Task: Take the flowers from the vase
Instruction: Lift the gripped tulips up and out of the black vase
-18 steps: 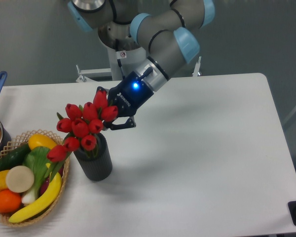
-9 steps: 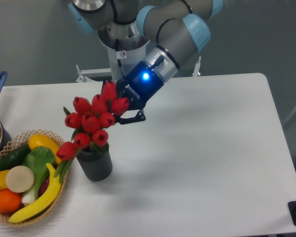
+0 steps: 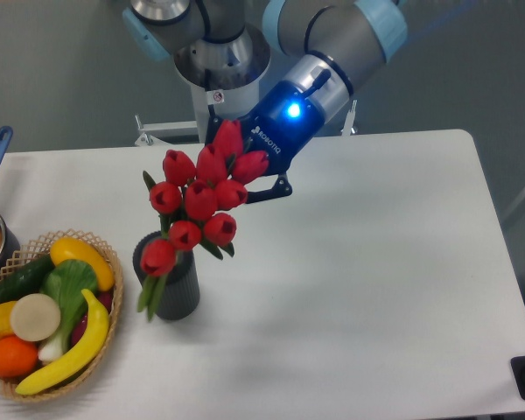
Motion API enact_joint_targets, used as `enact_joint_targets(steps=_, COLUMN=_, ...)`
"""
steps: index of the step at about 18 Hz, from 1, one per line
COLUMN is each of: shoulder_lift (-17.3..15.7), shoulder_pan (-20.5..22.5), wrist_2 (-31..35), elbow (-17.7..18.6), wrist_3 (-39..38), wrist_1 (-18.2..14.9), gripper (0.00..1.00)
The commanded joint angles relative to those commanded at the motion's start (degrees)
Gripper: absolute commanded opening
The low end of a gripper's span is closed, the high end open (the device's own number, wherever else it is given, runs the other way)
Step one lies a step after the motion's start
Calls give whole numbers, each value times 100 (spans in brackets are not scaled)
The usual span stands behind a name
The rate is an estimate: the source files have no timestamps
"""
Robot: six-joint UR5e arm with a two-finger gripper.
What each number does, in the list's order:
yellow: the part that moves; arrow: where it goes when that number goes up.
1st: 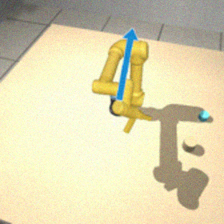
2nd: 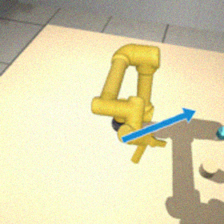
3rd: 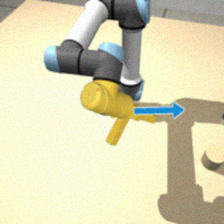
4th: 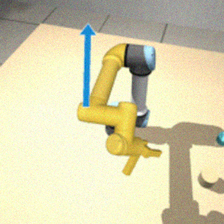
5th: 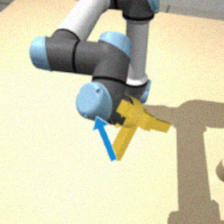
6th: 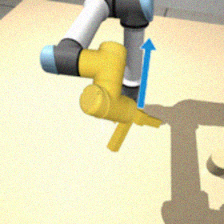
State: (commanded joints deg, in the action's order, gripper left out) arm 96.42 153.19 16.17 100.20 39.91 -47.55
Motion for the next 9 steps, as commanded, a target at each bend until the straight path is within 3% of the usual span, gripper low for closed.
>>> enact_joint_targets(steps=5, shoulder_lift=-9, shoulder_pan=97, wrist_2=17, elbow=-18, wrist_3=-36, wrist_1=0, gripper=6)
enact_joint_targets(steps=9, shoulder_lift=-9, shoulder_pan=544, wrist_2=254, elbow=-87, wrist_3=105, wrist_1=9, gripper=6)
